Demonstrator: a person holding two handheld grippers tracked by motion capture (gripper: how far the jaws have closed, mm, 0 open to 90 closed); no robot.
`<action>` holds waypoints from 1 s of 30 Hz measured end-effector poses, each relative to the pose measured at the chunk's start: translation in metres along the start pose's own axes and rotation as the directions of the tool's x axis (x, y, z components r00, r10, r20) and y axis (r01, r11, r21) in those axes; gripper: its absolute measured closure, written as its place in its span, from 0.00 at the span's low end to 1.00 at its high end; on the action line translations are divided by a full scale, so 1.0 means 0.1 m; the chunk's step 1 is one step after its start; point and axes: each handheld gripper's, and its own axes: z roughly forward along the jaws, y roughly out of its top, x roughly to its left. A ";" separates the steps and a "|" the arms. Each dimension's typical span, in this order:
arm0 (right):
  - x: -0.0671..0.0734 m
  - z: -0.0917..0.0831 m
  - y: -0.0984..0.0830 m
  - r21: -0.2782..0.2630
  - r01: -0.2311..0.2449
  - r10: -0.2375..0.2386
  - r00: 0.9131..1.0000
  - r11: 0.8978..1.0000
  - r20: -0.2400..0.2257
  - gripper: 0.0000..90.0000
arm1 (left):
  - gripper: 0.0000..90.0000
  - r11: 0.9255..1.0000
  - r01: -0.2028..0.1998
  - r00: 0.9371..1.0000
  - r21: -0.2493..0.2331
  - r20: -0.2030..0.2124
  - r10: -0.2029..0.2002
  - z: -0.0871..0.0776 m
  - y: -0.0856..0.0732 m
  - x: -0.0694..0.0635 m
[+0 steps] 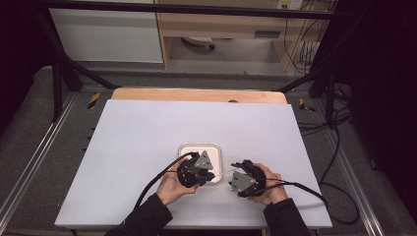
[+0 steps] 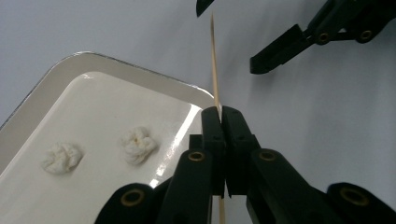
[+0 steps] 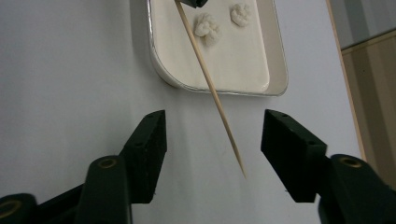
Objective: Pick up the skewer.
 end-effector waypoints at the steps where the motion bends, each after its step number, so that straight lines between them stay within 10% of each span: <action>1: 0.00 0.01 0.01 0.007 0.008 -0.008 1.000 1.000 -0.005 0.50 | 0.98 1.000 0.000 1.000 -0.003 0.002 0.000 0.01 0.01 -0.01; 13: 0.01 0.10 0.03 0.032 0.157 -0.156 0.987 0.987 -0.033 0.74 | 0.98 1.000 -0.022 0.999 0.011 0.023 0.022 0.04 0.02 -0.05; 30: 0.02 0.09 0.03 0.014 0.235 -0.235 0.971 0.972 -0.052 0.97 | 0.98 0.999 -0.025 0.999 0.021 0.033 0.025 0.08 0.01 -0.05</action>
